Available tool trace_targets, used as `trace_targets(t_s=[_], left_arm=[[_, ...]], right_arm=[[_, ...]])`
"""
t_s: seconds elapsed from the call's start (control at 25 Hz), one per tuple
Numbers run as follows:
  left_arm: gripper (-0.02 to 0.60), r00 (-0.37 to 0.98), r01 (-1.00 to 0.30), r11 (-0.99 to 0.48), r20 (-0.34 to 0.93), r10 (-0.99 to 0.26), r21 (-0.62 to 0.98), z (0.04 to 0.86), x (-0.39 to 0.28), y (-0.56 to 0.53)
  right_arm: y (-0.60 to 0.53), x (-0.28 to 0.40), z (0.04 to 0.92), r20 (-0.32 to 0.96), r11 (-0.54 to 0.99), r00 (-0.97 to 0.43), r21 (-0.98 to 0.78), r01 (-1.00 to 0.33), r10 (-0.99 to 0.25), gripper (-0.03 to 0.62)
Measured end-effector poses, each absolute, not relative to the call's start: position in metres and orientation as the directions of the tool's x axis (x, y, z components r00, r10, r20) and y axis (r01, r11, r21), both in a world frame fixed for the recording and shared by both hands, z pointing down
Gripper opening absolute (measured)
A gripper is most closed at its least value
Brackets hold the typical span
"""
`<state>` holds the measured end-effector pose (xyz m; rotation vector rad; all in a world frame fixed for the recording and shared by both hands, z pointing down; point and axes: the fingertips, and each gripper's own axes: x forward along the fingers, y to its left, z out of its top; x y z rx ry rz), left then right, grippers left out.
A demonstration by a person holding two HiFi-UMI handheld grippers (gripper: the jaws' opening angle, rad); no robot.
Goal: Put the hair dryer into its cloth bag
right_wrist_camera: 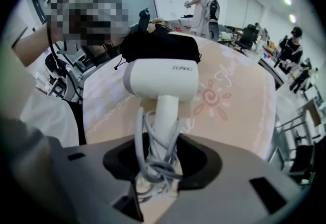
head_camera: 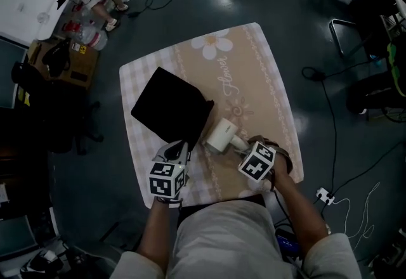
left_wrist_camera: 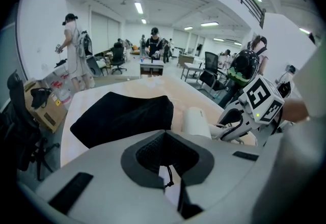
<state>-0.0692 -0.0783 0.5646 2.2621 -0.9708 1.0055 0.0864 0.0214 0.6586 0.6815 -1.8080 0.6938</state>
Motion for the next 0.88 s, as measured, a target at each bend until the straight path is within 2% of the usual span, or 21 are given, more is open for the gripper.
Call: trace_targets(t_s=[0.36,0.88], left_arm=[[0.006,0.500,-0.685,-0.722,0.784,-0.368,0.098,0.568,-0.061,-0.054],[0.006,0.528,-0.674,-0.730,0.766,-0.367,0.114,0.564,-0.055,-0.040]], right_arm=[[0.020,0.060,0.649,0.942,0.658,-0.318,-0.174,-0.733,-0.105,0.181],[0.013,0.051,0.649,0.951,0.693,-0.295,-0.152,-0.704,-0.090,0.163]])
